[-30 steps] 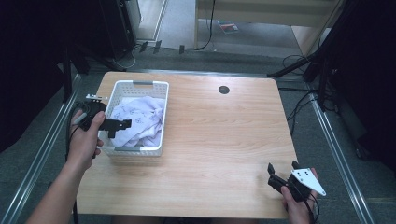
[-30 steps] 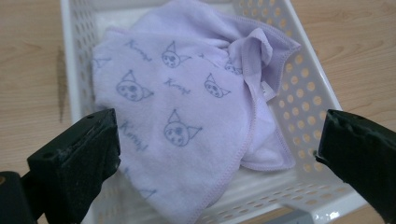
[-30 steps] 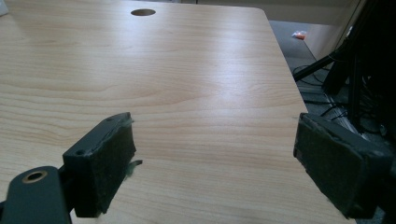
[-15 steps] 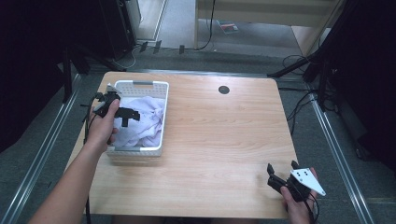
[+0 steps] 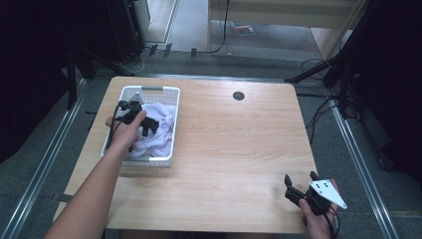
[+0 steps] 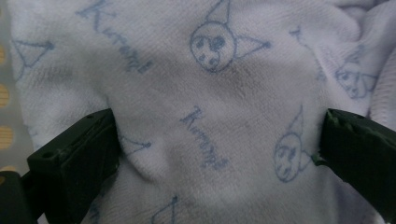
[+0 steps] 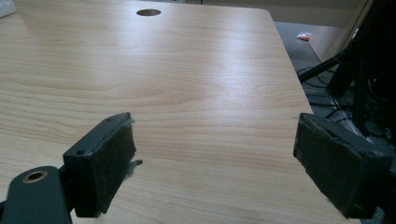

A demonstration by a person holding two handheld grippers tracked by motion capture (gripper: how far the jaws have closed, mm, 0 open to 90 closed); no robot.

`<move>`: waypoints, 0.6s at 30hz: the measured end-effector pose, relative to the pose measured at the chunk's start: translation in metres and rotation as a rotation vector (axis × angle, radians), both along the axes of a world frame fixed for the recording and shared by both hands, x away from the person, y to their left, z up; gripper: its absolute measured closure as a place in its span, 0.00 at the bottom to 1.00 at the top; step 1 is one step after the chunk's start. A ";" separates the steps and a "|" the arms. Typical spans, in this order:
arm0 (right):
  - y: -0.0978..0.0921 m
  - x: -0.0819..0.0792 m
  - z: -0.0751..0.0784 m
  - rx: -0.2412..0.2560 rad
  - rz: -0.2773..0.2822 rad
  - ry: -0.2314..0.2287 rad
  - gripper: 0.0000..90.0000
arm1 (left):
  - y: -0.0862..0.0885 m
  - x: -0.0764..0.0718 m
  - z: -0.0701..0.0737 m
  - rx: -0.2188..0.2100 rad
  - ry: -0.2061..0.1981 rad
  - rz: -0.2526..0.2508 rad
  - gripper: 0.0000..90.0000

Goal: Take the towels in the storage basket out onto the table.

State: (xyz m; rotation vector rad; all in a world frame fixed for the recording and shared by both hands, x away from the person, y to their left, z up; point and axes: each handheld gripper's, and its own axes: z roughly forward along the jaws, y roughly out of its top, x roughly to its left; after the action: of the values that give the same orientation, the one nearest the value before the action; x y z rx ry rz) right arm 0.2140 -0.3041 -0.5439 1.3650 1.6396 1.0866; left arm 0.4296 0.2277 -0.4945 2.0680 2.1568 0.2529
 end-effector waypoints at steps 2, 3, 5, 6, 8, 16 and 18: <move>0.000 0.000 0.000 0.000 0.002 0.002 0.14 | -0.002 0.003 -0.002 0.012 0.020 -0.003 0.00; 0.001 0.000 0.000 -0.002 0.001 0.002 0.14 | -0.003 0.003 -0.004 0.019 0.017 -0.003 0.00; 0.001 0.000 0.000 -0.003 0.001 0.002 0.14 | -0.005 0.003 -0.006 0.030 0.013 -0.014 0.00; 0.001 0.000 0.000 -0.003 0.001 0.002 0.14 | -0.005 0.002 -0.007 0.039 0.016 -0.026 0.00; 0.001 0.000 0.000 -0.003 0.003 0.002 0.14 | -0.007 0.001 -0.009 0.040 -0.003 -0.031 0.00; 0.003 0.000 0.000 -0.017 0.008 0.004 0.15 | -0.006 0.000 -0.008 0.038 0.008 -0.051 0.00; 0.003 0.000 -0.001 -0.019 0.010 0.004 0.15 | -0.006 -0.001 -0.009 0.034 0.004 -0.053 0.00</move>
State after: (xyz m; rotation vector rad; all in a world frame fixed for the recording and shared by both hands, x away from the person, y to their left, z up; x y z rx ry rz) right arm 0.2139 -0.3014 -0.5445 1.3484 1.6573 1.0723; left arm 0.4289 0.2218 -0.5031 2.1419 2.1116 0.2808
